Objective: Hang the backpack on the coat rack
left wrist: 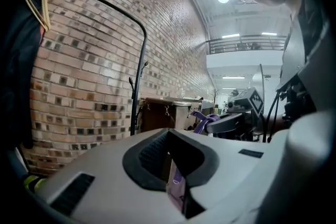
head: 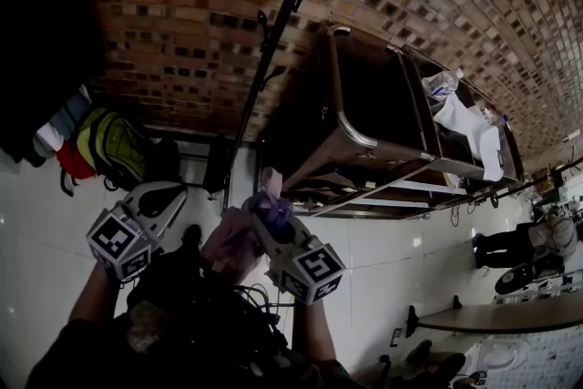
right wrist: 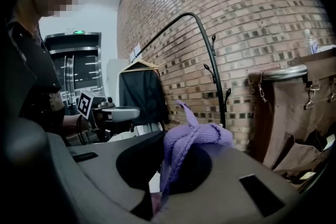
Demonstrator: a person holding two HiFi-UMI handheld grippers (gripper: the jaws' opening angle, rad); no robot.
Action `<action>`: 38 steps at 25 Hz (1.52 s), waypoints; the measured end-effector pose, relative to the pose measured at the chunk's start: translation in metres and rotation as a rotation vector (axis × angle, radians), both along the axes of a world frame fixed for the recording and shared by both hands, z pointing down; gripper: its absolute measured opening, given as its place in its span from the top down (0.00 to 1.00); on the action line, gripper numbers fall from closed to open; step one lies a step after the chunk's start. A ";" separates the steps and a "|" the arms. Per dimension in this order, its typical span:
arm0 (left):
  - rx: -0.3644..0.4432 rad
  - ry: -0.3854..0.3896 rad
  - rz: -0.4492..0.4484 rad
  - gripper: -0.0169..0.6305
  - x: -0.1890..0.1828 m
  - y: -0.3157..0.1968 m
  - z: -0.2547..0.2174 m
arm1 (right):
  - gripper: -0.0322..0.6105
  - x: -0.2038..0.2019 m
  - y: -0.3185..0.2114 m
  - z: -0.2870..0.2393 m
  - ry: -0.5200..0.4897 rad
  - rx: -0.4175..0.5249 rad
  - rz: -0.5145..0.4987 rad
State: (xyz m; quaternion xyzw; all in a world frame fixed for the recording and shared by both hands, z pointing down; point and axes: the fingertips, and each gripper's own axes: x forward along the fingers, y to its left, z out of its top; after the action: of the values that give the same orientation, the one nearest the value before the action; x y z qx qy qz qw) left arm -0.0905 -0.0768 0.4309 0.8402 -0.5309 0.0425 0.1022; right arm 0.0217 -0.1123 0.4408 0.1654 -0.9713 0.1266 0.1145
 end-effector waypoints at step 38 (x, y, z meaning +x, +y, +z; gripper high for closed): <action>-0.036 0.086 0.004 0.93 -0.129 -0.254 0.009 | 0.94 -0.124 -0.317 -0.042 0.062 0.085 0.093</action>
State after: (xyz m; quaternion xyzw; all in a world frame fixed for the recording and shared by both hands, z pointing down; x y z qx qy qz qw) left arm -0.2195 -0.3312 0.4395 0.8403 -0.5234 0.0164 0.1401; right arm -0.1023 -0.4296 0.3988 0.2190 -0.9630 0.0855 0.1316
